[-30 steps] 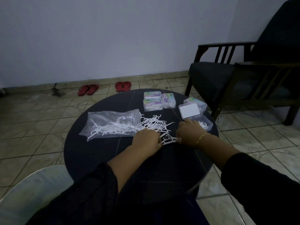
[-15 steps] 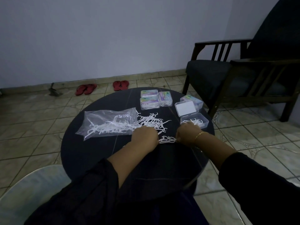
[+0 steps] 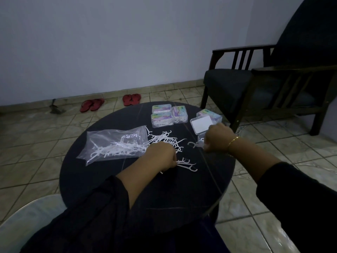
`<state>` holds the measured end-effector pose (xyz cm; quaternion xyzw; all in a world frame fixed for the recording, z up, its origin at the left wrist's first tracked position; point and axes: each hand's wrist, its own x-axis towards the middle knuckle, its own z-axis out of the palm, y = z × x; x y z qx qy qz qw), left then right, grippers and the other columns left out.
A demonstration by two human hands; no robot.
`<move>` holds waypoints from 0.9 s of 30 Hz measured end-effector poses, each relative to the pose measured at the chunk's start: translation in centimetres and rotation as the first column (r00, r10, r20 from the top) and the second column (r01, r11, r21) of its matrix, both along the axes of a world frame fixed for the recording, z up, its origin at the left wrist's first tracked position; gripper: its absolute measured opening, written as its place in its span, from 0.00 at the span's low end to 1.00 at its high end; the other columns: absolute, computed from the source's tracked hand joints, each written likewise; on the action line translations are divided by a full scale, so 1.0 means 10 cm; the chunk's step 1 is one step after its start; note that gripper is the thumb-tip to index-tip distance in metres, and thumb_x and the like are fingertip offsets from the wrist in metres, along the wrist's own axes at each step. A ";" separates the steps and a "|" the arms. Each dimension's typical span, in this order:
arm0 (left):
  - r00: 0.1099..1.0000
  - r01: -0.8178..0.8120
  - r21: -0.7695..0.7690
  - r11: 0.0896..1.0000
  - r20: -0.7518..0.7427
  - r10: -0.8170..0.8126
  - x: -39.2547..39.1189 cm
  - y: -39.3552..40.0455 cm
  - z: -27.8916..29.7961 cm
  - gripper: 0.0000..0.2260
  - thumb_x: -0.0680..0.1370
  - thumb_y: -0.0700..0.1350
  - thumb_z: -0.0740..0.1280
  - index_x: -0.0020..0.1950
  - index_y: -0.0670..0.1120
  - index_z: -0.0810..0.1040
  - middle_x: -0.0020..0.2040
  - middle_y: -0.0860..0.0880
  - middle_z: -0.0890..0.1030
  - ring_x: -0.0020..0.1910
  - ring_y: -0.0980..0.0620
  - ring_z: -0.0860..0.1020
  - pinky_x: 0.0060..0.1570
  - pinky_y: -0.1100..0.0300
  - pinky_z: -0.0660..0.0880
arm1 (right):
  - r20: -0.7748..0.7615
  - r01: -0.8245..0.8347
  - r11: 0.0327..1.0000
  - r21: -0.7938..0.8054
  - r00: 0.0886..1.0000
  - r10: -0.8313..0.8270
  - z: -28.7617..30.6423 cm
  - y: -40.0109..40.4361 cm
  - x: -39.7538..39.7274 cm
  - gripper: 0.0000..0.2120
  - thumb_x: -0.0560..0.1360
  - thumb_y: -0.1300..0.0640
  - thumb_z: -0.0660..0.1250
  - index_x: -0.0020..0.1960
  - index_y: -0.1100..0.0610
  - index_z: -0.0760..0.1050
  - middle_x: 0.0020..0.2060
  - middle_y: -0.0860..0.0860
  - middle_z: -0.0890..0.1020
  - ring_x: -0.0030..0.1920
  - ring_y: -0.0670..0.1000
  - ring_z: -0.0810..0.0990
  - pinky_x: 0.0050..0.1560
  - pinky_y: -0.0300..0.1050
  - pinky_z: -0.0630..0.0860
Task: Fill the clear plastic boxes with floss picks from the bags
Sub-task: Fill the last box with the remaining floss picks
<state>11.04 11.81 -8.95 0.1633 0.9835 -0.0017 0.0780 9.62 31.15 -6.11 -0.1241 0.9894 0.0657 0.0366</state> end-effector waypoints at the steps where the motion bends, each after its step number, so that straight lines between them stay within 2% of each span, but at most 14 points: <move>1: 1.000 0.001 0.000 1.000 0.001 -0.001 -0.02 0.02 0.00 0.08 0.75 0.52 0.68 0.50 0.54 0.84 0.47 0.52 0.82 0.49 0.50 0.79 0.43 0.58 0.73 | -0.035 0.007 1.000 0.005 0.999 -0.007 0.05 0.04 -0.03 0.15 0.75 0.46 0.64 0.54 0.55 0.78 0.55 0.55 0.75 0.58 0.55 0.70 0.55 0.48 0.72; 6: 1.000 0.020 -0.011 1.000 0.020 -0.020 -0.09 0.14 -0.01 0.10 0.74 0.56 0.69 0.51 0.54 0.84 0.47 0.52 0.81 0.50 0.50 0.78 0.40 0.60 0.70 | -0.156 0.040 0.982 0.186 0.988 -0.011 0.10 0.30 -0.21 0.22 0.75 0.46 0.64 0.65 0.55 0.72 0.61 0.54 0.72 0.60 0.55 0.68 0.59 0.48 0.67; 9: 0.998 -0.001 0.015 1.000 0.067 0.000 -0.13 0.16 0.02 0.12 0.72 0.57 0.71 0.53 0.55 0.83 0.49 0.54 0.82 0.50 0.52 0.78 0.43 0.59 0.72 | -0.152 -0.009 0.961 0.275 0.987 0.053 0.03 0.36 -0.27 0.21 0.75 0.47 0.64 0.65 0.54 0.72 0.62 0.55 0.72 0.62 0.55 0.68 0.60 0.49 0.67; 12: 0.996 -0.010 0.021 1.000 0.093 0.008 -0.16 0.18 0.03 0.14 0.71 0.57 0.72 0.55 0.56 0.82 0.50 0.55 0.82 0.52 0.52 0.78 0.44 0.60 0.71 | -0.121 -0.063 0.954 0.295 0.987 0.102 -0.06 0.30 -0.33 0.18 0.76 0.47 0.64 0.64 0.52 0.74 0.64 0.55 0.71 0.64 0.55 0.67 0.62 0.51 0.66; 17: 0.996 -0.001 0.045 0.999 0.092 -0.003 -0.19 0.16 0.03 0.10 0.73 0.54 0.72 0.53 0.56 0.83 0.51 0.56 0.82 0.52 0.54 0.78 0.46 0.60 0.73 | -0.086 -0.057 0.974 0.220 0.993 0.077 -0.14 0.15 -0.44 0.18 0.76 0.45 0.62 0.63 0.50 0.75 0.64 0.55 0.71 0.66 0.57 0.66 0.66 0.55 0.65; 20: 0.996 0.009 0.058 0.998 0.093 -0.015 -0.18 0.13 0.03 0.08 0.74 0.53 0.70 0.51 0.55 0.84 0.50 0.56 0.82 0.51 0.54 0.78 0.44 0.60 0.73 | -0.008 -0.031 0.998 0.049 0.999 0.031 -0.14 0.11 -0.47 0.18 0.75 0.41 0.64 0.61 0.46 0.77 0.62 0.52 0.74 0.65 0.56 0.65 0.62 0.52 0.66; 22: 0.995 0.014 0.062 0.998 0.098 -0.020 -0.17 0.11 0.02 0.07 0.74 0.52 0.69 0.50 0.54 0.84 0.48 0.56 0.82 0.49 0.54 0.78 0.42 0.60 0.72 | 0.024 0.004 0.996 -0.085 1.000 -0.002 -0.15 0.15 -0.48 0.14 0.76 0.42 0.63 0.58 0.44 0.79 0.59 0.48 0.77 0.63 0.54 0.67 0.60 0.50 0.68; 27: 0.994 0.058 0.046 0.997 0.088 -0.062 -0.12 0.09 -0.02 0.03 0.73 0.50 0.69 0.42 0.53 0.82 0.40 0.55 0.80 0.46 0.52 0.78 0.43 0.58 0.74 | 0.033 0.121 0.981 -0.153 0.993 -0.118 -0.20 0.28 -0.41 0.11 0.76 0.46 0.64 0.51 0.50 0.81 0.50 0.48 0.78 0.57 0.52 0.71 0.59 0.49 0.71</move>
